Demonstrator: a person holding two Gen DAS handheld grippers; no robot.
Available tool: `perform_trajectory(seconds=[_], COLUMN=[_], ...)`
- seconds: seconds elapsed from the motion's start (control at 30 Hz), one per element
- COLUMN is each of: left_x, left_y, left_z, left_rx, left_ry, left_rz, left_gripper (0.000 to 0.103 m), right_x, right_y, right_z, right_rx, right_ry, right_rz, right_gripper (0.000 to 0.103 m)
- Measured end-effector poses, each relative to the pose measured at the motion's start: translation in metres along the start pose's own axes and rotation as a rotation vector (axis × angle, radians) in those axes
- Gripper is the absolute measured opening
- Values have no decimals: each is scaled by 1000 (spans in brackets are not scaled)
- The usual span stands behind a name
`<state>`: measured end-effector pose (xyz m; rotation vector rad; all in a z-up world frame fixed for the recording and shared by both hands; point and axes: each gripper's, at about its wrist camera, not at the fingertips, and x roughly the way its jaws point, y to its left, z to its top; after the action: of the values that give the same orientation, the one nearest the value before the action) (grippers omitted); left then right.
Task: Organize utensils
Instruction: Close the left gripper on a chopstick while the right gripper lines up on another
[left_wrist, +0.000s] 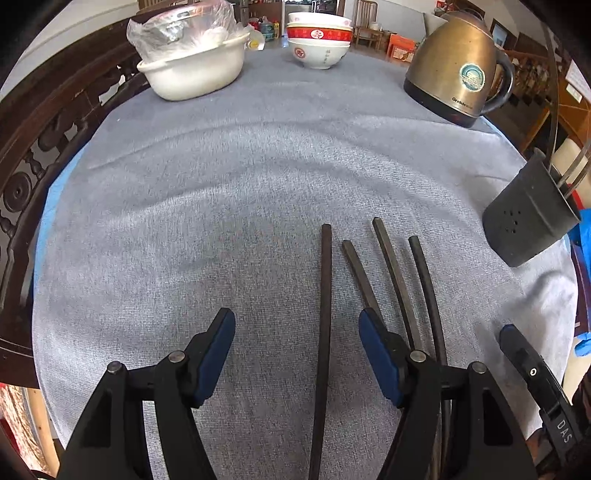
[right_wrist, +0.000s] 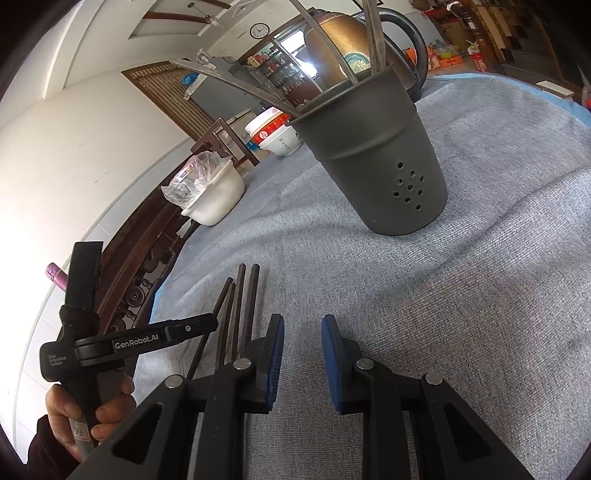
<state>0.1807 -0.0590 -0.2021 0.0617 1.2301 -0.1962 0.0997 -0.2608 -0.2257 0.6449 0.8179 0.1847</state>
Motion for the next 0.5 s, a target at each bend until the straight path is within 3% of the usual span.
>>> perform_trajectory(seconds=[0.1,0.37,0.5], left_x=[4,-22,-32], left_y=[12,39,35], left_z=[-5,-23,-25], left_rx=[-42,-104,-60], left_ry=[34,17,-9], left_rz=[6,-12,-27], left_gripper=[68,68,68], right_x=[0,0,-1], right_y=[0,-1,-1], right_z=[0,0,0], right_rx=[2,8,8], right_ry=[2,2,5], right_rz=[2,-1,-2], right_gripper=[25,25,25])
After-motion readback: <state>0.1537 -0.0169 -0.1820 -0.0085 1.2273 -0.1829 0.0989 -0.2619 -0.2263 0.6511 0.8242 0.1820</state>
